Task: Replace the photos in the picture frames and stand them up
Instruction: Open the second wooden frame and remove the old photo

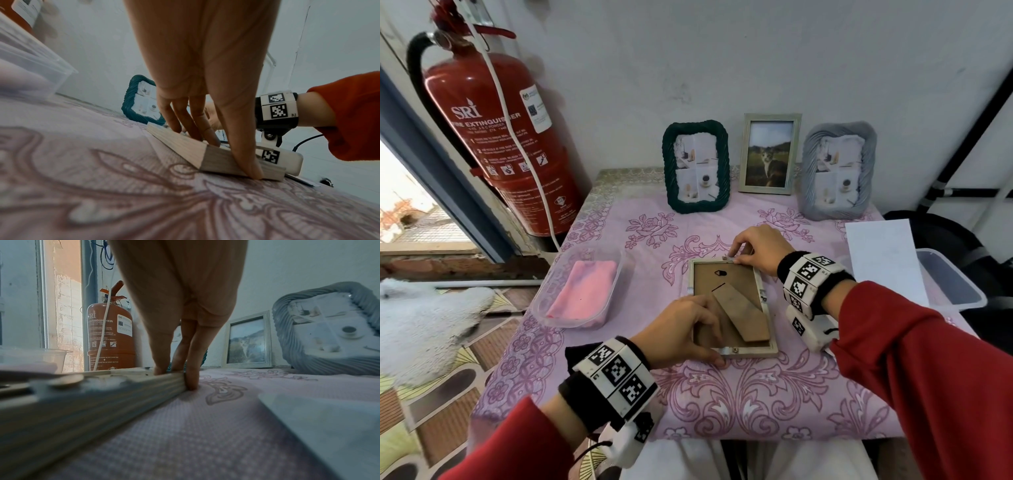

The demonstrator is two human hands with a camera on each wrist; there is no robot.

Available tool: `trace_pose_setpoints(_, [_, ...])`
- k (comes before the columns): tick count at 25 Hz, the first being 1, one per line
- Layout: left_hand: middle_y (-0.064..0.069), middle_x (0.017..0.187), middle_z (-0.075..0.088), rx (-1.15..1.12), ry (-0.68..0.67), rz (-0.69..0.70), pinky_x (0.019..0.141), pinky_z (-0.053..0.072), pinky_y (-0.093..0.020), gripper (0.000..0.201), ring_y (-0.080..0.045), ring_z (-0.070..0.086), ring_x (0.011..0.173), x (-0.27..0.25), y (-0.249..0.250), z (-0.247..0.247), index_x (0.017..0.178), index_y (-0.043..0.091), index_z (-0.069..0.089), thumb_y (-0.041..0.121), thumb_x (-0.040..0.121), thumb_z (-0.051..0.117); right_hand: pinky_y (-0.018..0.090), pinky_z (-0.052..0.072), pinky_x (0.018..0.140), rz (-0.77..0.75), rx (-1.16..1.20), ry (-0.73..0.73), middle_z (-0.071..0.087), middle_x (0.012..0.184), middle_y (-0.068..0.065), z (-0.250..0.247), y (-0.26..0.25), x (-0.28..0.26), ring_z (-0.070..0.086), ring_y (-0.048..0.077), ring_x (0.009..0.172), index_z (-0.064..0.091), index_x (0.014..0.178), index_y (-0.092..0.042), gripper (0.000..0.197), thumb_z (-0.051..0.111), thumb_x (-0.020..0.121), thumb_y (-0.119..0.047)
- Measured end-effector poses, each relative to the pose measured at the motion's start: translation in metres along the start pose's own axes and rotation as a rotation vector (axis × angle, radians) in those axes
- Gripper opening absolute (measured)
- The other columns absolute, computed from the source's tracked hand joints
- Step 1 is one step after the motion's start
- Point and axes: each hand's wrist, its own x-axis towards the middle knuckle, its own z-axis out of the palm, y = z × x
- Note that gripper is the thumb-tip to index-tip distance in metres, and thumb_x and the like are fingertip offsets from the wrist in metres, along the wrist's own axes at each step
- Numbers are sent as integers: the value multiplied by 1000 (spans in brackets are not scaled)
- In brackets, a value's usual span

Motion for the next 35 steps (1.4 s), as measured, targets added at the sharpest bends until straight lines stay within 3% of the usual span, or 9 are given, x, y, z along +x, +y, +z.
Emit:
trace_pose_setpoints(6, [10,96,57,39,-27,-31,81,33,-9,21,-6,48,95,0,-1,3,72,21,69,35,64,83,25,47,75,6,-1,6,72,88,6,0,1,1,65,17,83,74,91,-20,13,74,78,-19])
trace_pose_setpoints(11, [2,100,60,-62,-43,-60,86,42,-19,18,-8,54,95,-4,0,0,75,19,71,30,66,83,33,52,82,3,4,62,72,91,6,5,-2,-7,66,19,87,73,93,-20,12,68,83,-18])
trace_pose_setpoints(16, [-1,103,63,-211,261,-150,87,49,-28,16,-11,59,96,-6,-2,-9,94,17,73,20,79,74,35,47,95,13,20,-15,65,117,10,5,-3,-15,60,23,108,66,112,-12,26,57,88,-5])
trace_pose_setpoints(18, [0,108,60,-124,272,-214,83,45,-24,24,-13,57,101,-1,-8,-17,103,18,71,20,79,73,32,41,103,4,67,-30,59,127,10,2,-1,-23,53,23,119,60,122,-8,37,58,86,-1])
trace_pose_setpoints(20, [-1,115,56,6,180,-246,81,41,-18,37,-15,54,105,4,-12,-22,112,16,66,23,77,75,24,41,94,6,87,39,60,122,12,-1,0,-34,56,22,112,60,121,-7,36,61,84,-4])
trace_pose_setpoints(23, [-3,119,48,22,130,-283,75,46,-12,53,-15,54,100,11,-16,-21,120,11,61,22,72,79,6,37,61,-4,166,44,66,106,10,1,-5,-53,53,4,76,66,108,-8,26,68,83,-15])
trace_pose_setpoints(25, [-4,118,48,-41,175,-302,67,47,-8,58,-13,54,94,13,-17,-18,121,8,59,20,69,82,3,36,58,-7,199,-28,65,105,5,6,-13,-65,48,-4,71,64,109,-12,35,72,79,-29])
trace_pose_setpoints(30, [-5,118,50,-121,222,-289,70,52,-15,55,-15,58,99,12,-19,-12,118,8,60,17,68,82,25,42,89,28,6,-127,47,120,5,20,-27,-77,50,20,109,48,130,-13,73,72,72,-49])
trace_pose_setpoints(35, [-4,121,50,-268,276,-299,71,56,-21,52,-15,60,100,11,-18,-6,124,11,54,19,77,75,26,43,90,74,43,-65,47,121,6,23,-25,-81,53,21,108,47,130,-18,71,72,68,-42])
